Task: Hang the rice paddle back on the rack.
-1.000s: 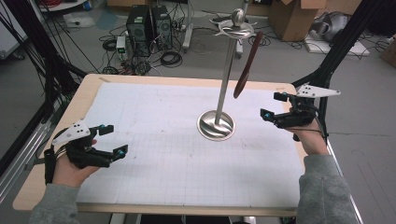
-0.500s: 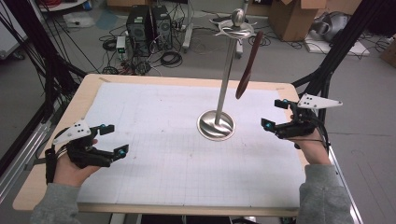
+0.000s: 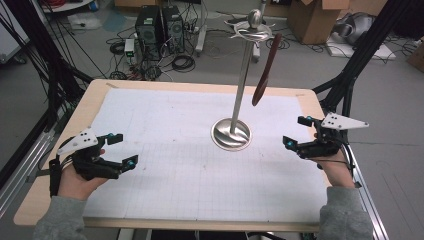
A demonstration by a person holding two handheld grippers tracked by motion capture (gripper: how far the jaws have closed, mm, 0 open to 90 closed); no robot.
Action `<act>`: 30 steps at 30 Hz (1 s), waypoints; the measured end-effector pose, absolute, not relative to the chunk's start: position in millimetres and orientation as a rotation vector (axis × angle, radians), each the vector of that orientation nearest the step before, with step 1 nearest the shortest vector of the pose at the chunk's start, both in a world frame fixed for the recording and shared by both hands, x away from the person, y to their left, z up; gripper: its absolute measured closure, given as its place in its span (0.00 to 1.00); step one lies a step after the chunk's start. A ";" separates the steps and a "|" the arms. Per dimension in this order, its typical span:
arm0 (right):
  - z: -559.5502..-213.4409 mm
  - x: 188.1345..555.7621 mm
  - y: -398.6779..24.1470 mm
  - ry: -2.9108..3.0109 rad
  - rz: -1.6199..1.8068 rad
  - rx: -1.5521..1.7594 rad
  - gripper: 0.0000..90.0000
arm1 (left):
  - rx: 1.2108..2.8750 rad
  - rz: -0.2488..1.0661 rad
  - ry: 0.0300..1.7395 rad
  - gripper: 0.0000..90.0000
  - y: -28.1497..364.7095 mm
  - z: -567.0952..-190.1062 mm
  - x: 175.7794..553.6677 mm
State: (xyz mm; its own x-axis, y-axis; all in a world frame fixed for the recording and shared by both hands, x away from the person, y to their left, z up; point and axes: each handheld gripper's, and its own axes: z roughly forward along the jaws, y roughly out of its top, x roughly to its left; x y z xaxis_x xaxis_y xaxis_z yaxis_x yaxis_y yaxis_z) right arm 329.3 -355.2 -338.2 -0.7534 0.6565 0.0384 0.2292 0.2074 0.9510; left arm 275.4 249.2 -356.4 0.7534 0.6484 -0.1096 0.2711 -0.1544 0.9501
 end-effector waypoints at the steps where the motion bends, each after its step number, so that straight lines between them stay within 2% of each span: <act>1: -340.9 329.0 -356.4 2.110 1.563 0.824 0.01 | 1.740 0.387 0.728 0.06 249.1 -356.6 275.5; 30: -377.8 316.7 -374.0 2.080 1.612 0.929 0.01 | 1.750 0.368 0.735 0.05 243.9 -361.9 277.5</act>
State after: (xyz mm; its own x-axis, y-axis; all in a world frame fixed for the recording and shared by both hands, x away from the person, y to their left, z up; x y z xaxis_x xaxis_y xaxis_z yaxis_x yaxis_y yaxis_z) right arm 316.7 -374.0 -377.8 -0.7240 0.6799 0.1164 0.2824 0.1382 0.9493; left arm 277.5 243.9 -361.9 0.7550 0.6442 -0.1222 0.2883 -0.1588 0.9443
